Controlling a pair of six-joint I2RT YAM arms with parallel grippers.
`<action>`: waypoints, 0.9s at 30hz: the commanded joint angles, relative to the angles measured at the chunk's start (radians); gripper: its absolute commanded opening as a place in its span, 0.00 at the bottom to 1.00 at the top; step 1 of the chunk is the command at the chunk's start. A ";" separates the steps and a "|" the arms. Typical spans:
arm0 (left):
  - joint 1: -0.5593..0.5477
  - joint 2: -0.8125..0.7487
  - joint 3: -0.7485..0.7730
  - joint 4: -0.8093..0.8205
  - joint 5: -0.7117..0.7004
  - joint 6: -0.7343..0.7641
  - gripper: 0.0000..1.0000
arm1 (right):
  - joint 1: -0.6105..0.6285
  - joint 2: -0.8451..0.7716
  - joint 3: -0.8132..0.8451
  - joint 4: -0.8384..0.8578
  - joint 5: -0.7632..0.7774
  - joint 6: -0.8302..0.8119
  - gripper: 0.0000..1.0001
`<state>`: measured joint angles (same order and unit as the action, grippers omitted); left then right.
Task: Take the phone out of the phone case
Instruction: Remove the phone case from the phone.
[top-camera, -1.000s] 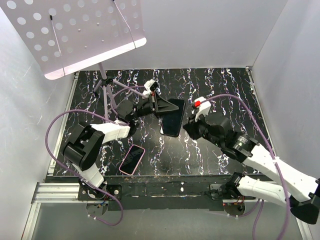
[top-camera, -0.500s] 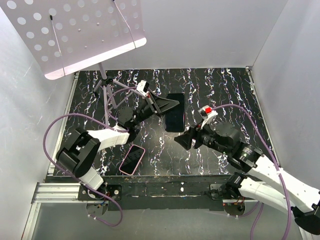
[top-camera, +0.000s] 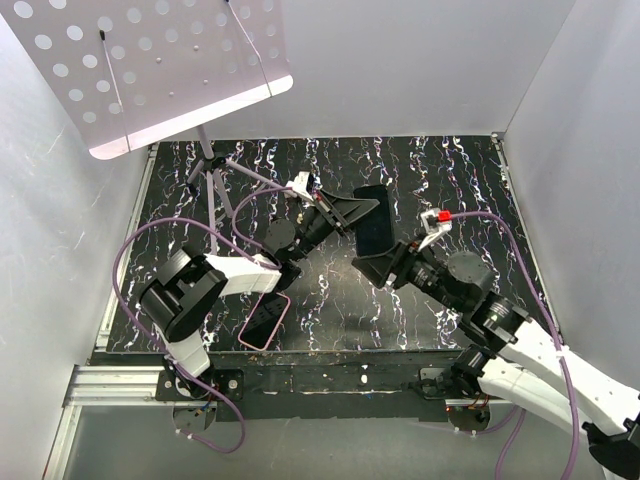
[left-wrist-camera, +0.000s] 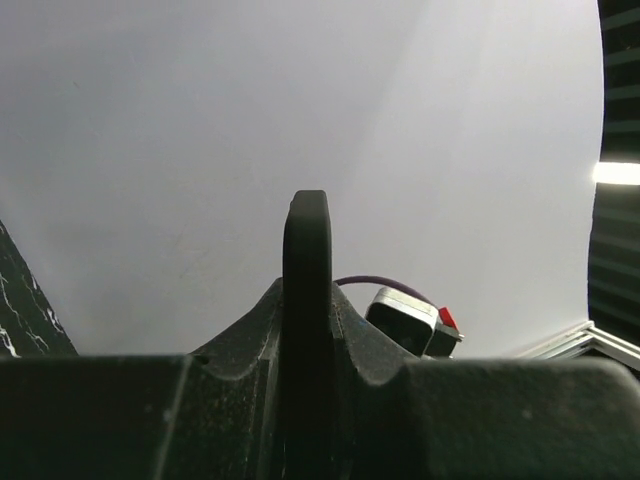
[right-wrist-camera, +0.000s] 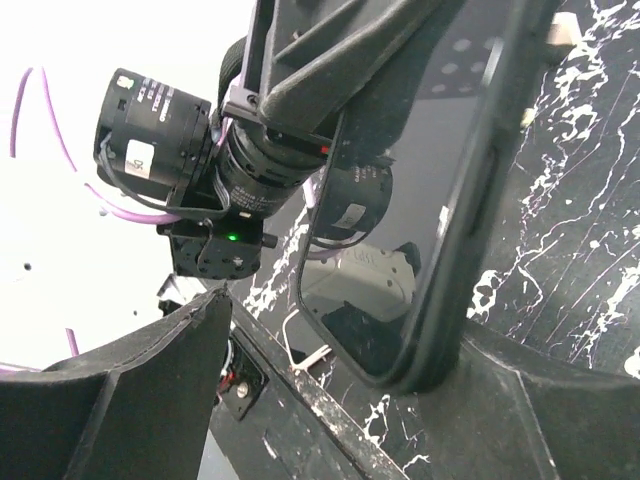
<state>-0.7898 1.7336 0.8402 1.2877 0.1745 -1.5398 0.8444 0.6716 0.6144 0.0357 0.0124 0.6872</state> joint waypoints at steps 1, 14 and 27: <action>-0.008 -0.109 -0.007 0.174 -0.093 0.090 0.00 | -0.007 -0.128 -0.079 0.113 0.096 0.069 0.77; -0.042 -0.108 -0.003 0.226 -0.222 0.087 0.00 | -0.010 -0.004 -0.099 0.406 0.001 0.068 0.52; -0.045 -0.114 -0.007 0.251 -0.234 0.070 0.00 | -0.010 0.037 -0.117 0.471 0.064 0.045 0.34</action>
<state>-0.8288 1.6680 0.8204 1.2945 -0.0216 -1.4738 0.8352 0.6956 0.4641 0.4183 0.0494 0.7692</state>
